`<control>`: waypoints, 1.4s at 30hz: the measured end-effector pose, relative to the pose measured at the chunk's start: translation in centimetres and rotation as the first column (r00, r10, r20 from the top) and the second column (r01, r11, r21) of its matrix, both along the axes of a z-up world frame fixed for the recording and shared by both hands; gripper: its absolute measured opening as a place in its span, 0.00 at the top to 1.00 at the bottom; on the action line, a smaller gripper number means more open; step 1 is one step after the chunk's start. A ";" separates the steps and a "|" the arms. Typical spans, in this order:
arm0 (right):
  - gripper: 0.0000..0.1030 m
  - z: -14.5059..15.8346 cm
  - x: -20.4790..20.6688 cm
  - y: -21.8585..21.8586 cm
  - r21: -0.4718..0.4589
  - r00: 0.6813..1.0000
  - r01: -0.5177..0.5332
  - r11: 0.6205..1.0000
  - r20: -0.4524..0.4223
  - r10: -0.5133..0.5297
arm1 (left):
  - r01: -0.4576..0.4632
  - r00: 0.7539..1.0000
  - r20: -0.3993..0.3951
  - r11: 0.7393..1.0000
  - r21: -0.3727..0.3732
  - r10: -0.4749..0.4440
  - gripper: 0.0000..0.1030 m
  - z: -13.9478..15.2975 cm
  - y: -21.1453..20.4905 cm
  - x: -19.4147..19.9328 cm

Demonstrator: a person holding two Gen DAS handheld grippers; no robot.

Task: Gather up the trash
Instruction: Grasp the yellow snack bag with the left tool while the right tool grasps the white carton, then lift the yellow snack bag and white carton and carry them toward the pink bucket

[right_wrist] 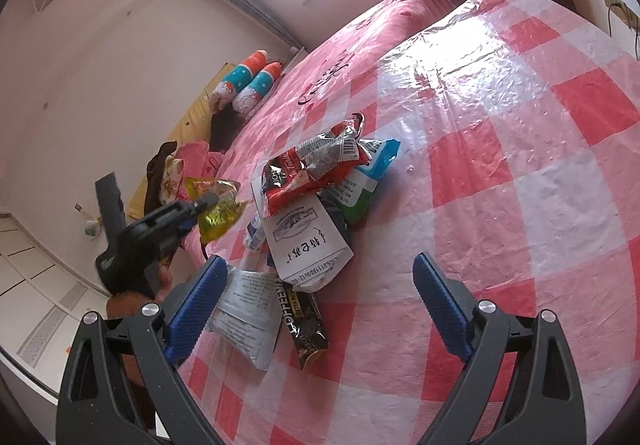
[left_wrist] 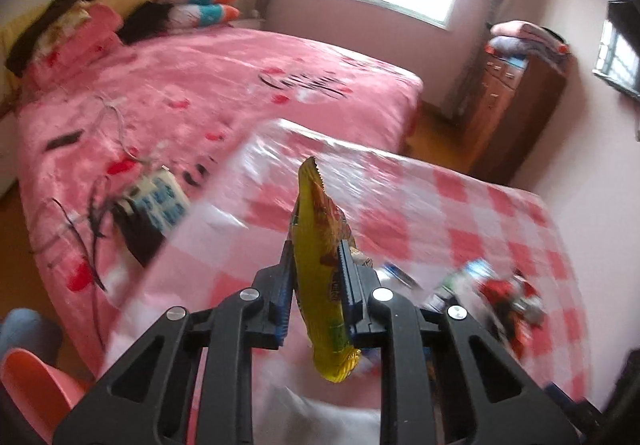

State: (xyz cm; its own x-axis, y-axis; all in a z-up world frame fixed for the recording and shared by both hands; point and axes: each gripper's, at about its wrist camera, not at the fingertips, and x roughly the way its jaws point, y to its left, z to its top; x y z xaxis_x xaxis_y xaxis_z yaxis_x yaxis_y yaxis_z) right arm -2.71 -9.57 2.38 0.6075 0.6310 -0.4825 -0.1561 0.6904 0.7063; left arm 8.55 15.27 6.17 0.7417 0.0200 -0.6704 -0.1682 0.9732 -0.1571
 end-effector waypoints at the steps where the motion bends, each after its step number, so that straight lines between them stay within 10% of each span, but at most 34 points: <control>1: 0.10 0.0 0.0 0.0 0.001 1.000 0.000 1.000 0.000 0.000 | -0.023 1.000 0.002 0.999 0.044 0.023 0.78 -0.2 0.1 0.7; 8: 0.10 -0.2 0.1 0.0 -0.006 1.000 0.002 1.000 -0.005 -0.002 | 0.054 0.995 -0.096 0.978 0.200 -0.035 0.78 -3.3 -1.7 4.5; 27: 0.10 0.3 0.7 1.1 -0.251 1.000 -0.028 0.968 0.007 0.030 | 0.451 0.885 -0.122 0.892 -0.009 -0.449 0.80 -3.3 -11.0 -4.6; 34: 0.10 -0.3 1.3 0.3 -0.282 1.000 -0.029 0.959 -0.009 0.028 | 0.416 0.903 -0.099 0.908 -0.044 -0.418 0.81 -3.3 -10.7 -5.9; 42: 0.10 0.7 0.0 3.1 -0.124 0.955 -0.298 0.947 -0.026 0.297 | 0.331 0.942 -0.035 0.939 -0.089 -0.335 0.81 -1.9 -7.9 -7.5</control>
State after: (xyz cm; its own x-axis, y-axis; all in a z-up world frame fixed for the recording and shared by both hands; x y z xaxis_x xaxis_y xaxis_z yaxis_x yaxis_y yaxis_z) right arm -2.71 -6.43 3.08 0.3978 0.7168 -0.5726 -0.3628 0.6962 0.6195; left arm 1.09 7.35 4.26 0.6629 -0.2780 -0.6951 0.1537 0.9593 -0.2370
